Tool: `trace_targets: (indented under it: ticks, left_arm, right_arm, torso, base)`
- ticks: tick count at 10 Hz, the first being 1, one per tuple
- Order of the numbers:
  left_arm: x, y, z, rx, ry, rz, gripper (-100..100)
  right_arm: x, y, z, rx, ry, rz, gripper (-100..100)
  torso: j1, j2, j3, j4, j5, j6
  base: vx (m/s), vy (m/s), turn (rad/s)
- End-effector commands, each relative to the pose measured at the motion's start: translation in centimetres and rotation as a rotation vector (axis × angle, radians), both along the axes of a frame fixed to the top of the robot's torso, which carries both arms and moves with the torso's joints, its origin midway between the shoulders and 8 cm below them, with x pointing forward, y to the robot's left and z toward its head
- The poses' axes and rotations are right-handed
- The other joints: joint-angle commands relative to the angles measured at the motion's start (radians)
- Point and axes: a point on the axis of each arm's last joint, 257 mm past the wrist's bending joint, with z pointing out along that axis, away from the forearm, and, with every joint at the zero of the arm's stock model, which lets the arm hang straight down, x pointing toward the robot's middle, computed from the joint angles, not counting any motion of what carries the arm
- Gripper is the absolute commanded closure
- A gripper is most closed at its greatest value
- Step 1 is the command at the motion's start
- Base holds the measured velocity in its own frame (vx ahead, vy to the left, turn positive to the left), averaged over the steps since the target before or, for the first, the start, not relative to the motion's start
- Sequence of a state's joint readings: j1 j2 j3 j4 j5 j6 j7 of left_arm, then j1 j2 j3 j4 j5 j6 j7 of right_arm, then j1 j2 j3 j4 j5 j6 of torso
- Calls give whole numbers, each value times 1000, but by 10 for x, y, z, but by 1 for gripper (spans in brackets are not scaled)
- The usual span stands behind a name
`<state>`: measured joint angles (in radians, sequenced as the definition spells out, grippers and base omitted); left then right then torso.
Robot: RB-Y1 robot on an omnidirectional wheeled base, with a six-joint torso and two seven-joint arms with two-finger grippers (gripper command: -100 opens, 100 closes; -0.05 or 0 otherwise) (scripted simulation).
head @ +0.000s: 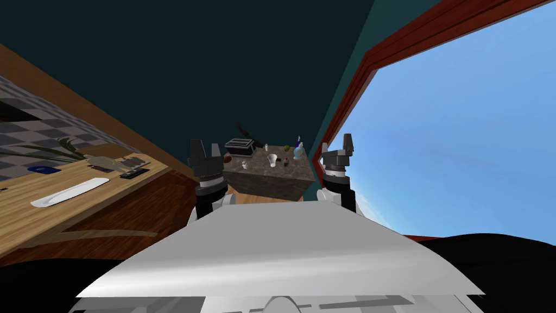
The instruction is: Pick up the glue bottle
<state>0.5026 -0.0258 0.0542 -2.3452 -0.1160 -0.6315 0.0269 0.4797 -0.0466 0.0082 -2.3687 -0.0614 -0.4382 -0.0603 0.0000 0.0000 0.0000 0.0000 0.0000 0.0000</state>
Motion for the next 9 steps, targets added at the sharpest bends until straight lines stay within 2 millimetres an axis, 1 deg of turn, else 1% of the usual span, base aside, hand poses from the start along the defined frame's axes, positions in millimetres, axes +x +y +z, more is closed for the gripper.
trace_targets:
  ticks: [1, 3, 5, 6, 8, 9]
  left_arm:
    - [0, 0, 0, 0, 0, 0, 0]
    - [0, 0, 0, 0, 0, 0, 0]
    - [0, 0, 0, 0, 0, 0, 0]
    - [0, 0, 0, 0, 0, 0, 0]
    - [0, 0, 0, 0, 0, 0, 0]
    - [0, 0, 0, 0, 0, 0, 0]
  right_arm:
    - [5, 6, -2, -47, 8, -11, -100]
    - [12, 11, -6, -109, 19, -37, -100]
    - [23, 14, -12, -180, 34, -76, -100]
    - [23, 14, -12, -187, 34, -82, -100]
    - [36, 14, -20, -268, 54, -134, -100]
    - [36, 14, -20, -279, 54, -145, -100]
  torso:
    - [0, 0, 0, 0, 0, 0]
    - [6, 3, 2, 1, 1, 0]
    - [7, 7, 4, 1, 2, 0]
    - [9, 7, 4, 2, 2, 0]
    - [7, 4, 2, 1, 2, 0]
    - [7, 5, 3, 1, 2, 0]
  base:
    - [-26, 53, -58]
    - [-76, 111, -113]
    - [-112, 117, -112]
    - [-78, 108, -44]
    - [-65, 101, -119]
    - [-76, 84, -43]
